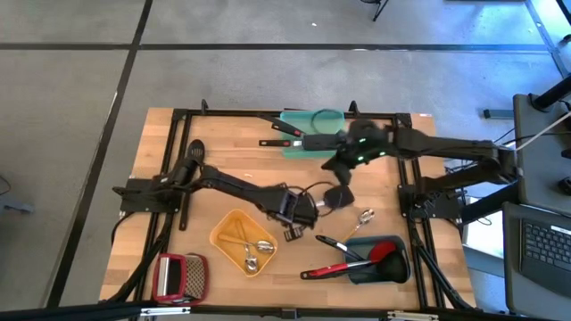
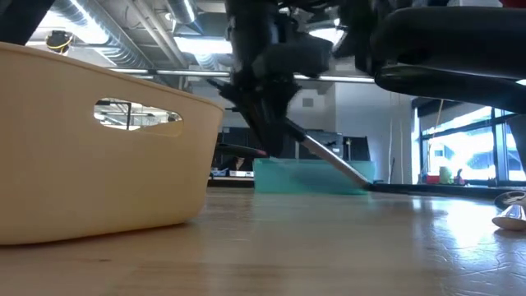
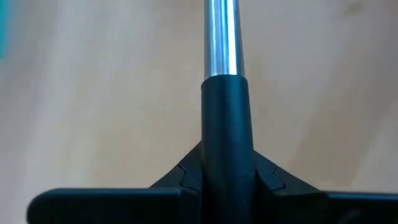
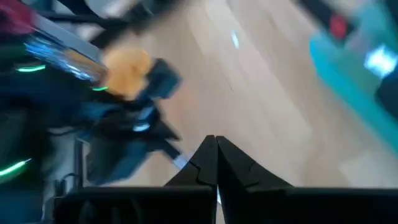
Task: Pick & Place Kitchen Items
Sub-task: Put the black spatula into the green bin
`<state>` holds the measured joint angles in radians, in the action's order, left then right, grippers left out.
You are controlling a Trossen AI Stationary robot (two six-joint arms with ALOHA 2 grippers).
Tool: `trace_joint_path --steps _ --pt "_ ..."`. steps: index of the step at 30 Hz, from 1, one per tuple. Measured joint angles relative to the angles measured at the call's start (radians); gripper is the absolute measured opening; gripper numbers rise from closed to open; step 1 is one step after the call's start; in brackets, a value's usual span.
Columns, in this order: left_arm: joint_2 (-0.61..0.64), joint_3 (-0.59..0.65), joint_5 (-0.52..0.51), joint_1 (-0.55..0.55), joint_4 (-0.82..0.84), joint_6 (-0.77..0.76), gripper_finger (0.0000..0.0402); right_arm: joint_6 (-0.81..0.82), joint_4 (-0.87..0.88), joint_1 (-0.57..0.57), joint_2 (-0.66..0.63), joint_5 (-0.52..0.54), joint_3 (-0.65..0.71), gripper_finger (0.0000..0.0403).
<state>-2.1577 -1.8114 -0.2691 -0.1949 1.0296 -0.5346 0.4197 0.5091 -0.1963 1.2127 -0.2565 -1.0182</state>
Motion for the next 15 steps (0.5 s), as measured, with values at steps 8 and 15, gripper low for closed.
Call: trace_joint_path --steps 8,15 --pt "0.102 -0.001 0.019 0.186 0.04 0.237 0.0052 -0.07 -0.016 0.0 -0.159 -0.004 -0.054 0.0001" --pt "0.182 -0.002 0.141 0.444 0.035 0.479 0.0052 -0.068 0.007 -0.001 -0.21 -0.007 -0.053 0.0001"
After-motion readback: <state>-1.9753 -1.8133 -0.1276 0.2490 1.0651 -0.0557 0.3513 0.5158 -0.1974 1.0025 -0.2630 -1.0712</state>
